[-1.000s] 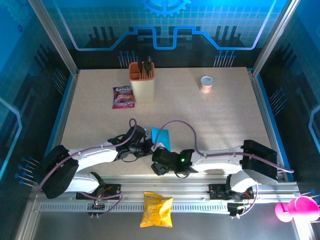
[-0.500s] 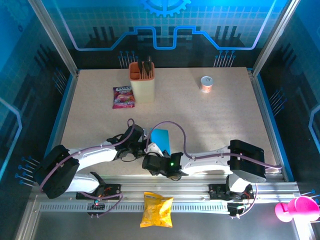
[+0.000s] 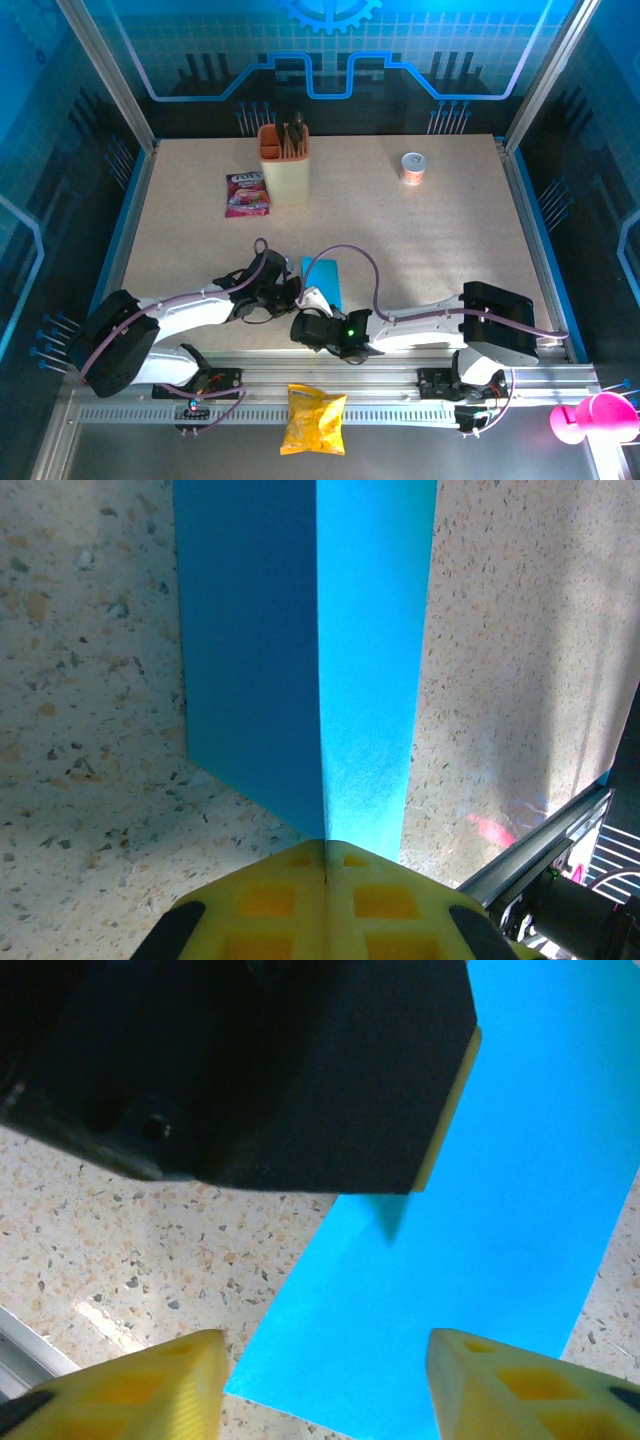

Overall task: Fold a paper plane with a square sheet of paper (pick it up from the middle)
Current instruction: Third fold the triangle at the center of the table.

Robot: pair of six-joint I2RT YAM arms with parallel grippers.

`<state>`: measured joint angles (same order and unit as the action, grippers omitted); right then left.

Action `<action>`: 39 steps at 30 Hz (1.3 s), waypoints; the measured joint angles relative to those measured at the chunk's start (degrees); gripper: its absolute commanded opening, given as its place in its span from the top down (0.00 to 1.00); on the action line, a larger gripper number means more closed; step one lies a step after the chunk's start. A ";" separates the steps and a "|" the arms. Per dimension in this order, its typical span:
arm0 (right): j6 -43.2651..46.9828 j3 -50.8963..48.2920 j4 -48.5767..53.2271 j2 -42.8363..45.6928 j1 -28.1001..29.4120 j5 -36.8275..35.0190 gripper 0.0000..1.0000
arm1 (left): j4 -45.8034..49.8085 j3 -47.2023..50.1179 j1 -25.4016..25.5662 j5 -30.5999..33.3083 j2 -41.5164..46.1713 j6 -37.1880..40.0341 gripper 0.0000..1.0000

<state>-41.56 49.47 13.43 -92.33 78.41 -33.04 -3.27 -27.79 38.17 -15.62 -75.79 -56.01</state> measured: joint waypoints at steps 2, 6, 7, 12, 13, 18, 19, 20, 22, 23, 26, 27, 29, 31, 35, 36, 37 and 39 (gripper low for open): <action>-0.02 0.00 -0.20 -0.02 -0.09 0.15 0.65 | -0.11 0.17 0.00 -0.22 0.00 -0.24 1.00; -0.20 -0.63 -1.09 -0.02 -0.24 0.48 0.84 | -0.31 0.39 0.02 -0.35 0.00 -0.66 1.00; -0.09 -0.90 -1.25 0.00 -0.42 0.68 0.89 | -0.46 0.55 0.00 -0.37 0.00 -0.74 1.00; 0.17 -2.51 -1.97 1.14 -1.88 2.62 1.00 | -0.63 0.70 0.00 -0.39 0.04 -0.74 1.00; 0.26 -2.80 -2.14 1.60 -2.25 3.21 1.00 | -0.72 0.70 0.00 -0.39 0.07 -0.74 1.00; 1.05 -4.04 -3.30 3.43 -3.89 6.19 1.00 | -1.03 0.70 -0.17 -0.39 0.24 -0.55 0.86; 1.27 -4.22 -3.63 3.67 -4.20 6.84 1.00 | -0.83 0.70 -0.31 -0.35 0.48 -0.39 0.82; 1.55 -4.31 -3.89 3.85 -4.55 7.65 1.00 | -0.42 0.70 -0.55 -0.37 0.87 -0.26 0.79; 2.19 -4.48 -4.48 4.04 -5.22 9.16 1.00 | 0.90 0.70 -1.31 -0.28 2.36 0.76 0.68; 2.43 -4.50 -4.55 4.11 -5.51 9.75 1.00 | 1.68 0.68 -1.73 -0.17 3.30 1.20 0.61; 3.04 -4.50 -4.72 4.15 -6.29 11.43 1.00 | 4.35 0.63 -3.23 0.39 6.51 2.36 0.56; 3.15 -4.50 -4.81 4.15 -6.49 12.04 1.00 | 5.25 0.59 -3.78 0.59 7.54 2.71 0.55; 3.32 -4.50 -5.09 4.15 -6.86 13.00 1.00 | 6.93 0.52 -4.85 0.83 9.35 3.67 0.54; 3.50 -4.50 -5.35 4.15 -7.17 14.03 1.00 | 8.41 0.22 -5.84 0.85 10.47 4.59 0.54; 3.72 -4.50 -5.70 4.09 -7.34 15.30 1.00 | 10.73 -2.12 -7.61 0.85 10.14 6.67 0.57; 3.72 -4.50 -5.84 3.96 -7.34 15.61 1.00 | 10.95 -3.15 -7.93 0.76 9.55 7.19 0.59; 3.72 -4.50 -5.99 3.80 -7.34 15.80 1.00 | 11.13 -4.57 -8.20 0.70 8.52 8.00 0.61; 3.72 -4.50 -6.08 3.52 -7.34 16.11 1.00 | 11.43 -7.61 -8.48 0.22 5.90 9.42 0.65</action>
<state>-37.85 44.97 7.35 -88.82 71.07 -16.93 8.16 -35.40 29.69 -15.40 -69.89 -46.59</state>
